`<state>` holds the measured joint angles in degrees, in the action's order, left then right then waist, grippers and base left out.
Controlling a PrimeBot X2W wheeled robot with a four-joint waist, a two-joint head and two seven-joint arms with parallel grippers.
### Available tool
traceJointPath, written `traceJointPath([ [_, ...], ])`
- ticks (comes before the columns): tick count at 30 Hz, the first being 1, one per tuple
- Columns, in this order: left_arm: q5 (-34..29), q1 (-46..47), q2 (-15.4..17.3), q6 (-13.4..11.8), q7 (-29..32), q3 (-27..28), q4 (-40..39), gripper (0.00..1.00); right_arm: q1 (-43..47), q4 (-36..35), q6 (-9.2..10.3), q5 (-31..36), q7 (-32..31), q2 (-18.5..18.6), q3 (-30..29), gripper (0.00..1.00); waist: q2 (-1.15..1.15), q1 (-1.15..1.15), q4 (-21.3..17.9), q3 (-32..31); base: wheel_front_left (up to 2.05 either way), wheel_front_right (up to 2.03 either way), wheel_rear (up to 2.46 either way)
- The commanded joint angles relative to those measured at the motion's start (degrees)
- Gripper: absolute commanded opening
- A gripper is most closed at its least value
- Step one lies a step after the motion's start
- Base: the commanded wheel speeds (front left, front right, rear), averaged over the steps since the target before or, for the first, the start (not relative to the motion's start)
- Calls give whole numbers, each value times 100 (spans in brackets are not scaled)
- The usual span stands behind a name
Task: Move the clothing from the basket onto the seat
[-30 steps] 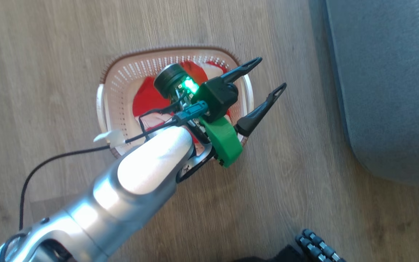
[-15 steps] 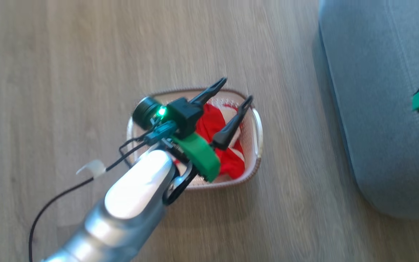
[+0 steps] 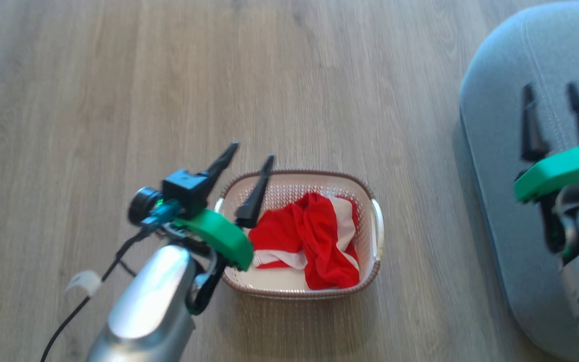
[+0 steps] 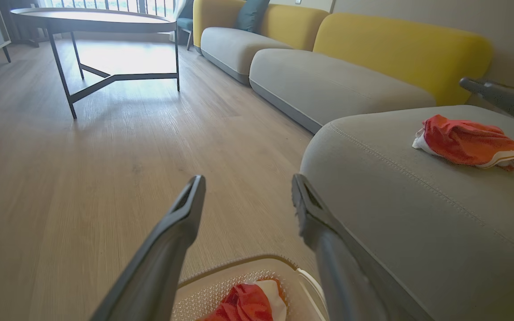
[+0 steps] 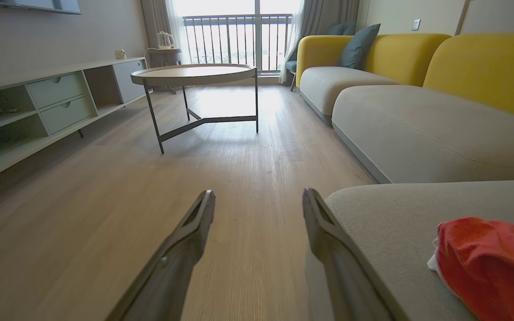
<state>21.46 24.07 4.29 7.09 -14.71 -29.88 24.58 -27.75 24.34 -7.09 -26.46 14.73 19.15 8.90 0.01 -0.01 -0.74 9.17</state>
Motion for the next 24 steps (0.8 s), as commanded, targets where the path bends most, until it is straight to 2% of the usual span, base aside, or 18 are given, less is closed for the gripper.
traceJointPath([
  [1,-60,111,70,6,-29,292,-195,100,61,-177,-40,-19,27,7,121,100,-1,1,84,-119,0,0,0],
  [16,-630,-772,53,-393,-29,1915,-513,100,656,-406,-40,45,27,-397,260,100,-1,1,174,-560,0,0,0],
  [24,-864,-1192,-27,-342,-29,2306,-647,100,1020,-517,-40,145,27,-476,152,100,-1,1,171,-711,0,0,0],
])
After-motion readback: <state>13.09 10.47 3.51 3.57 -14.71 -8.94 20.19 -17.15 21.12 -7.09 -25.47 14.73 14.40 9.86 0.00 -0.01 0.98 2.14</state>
